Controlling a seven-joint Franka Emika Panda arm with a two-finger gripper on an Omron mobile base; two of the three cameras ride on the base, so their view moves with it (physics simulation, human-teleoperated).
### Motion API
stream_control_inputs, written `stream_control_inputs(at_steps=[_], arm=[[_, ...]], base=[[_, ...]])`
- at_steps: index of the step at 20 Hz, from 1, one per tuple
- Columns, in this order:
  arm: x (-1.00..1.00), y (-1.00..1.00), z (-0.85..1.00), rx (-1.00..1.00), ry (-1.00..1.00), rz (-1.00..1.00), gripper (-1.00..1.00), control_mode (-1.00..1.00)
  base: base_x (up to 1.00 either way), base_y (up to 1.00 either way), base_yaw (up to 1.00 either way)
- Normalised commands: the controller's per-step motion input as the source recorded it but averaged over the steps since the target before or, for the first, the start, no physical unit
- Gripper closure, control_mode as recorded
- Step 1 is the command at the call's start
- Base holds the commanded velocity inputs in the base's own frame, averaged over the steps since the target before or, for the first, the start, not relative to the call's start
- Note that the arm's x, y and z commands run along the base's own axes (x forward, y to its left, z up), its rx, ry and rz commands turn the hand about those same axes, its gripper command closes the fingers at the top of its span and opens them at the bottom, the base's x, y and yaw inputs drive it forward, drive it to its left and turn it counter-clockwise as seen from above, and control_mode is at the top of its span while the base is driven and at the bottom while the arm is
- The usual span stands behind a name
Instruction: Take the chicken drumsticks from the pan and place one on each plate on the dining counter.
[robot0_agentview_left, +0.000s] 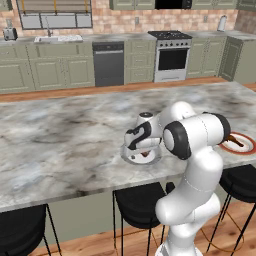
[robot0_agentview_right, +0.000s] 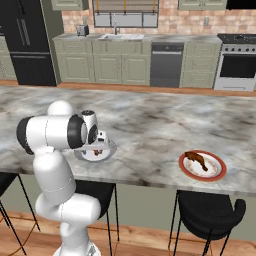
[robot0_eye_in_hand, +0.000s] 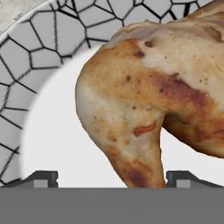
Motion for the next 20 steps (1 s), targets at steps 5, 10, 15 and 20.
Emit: stream_control_inputs(at_steps=[5, 10, 15, 20], arm=[[-0.06, -0.01, 0.02, 0.0, 0.02, -0.04, -1.0, -1.0], [-0.32, 0.0, 0.18, 0.0, 0.04, -0.16, -1.0, -1.0], [-0.31, -0.02, 0.37, 0.0, 0.0, -0.18, -1.0, -1.0], [-0.37, -0.07, 0.58, 0.0, 0.0, -0.14, -1.0, -1.0]], base=[[0.0, 0.0, 0.0], [0.0, 0.0, 0.0], [0.0, 0.0, 0.0], [0.0, 0.0, 0.0]])
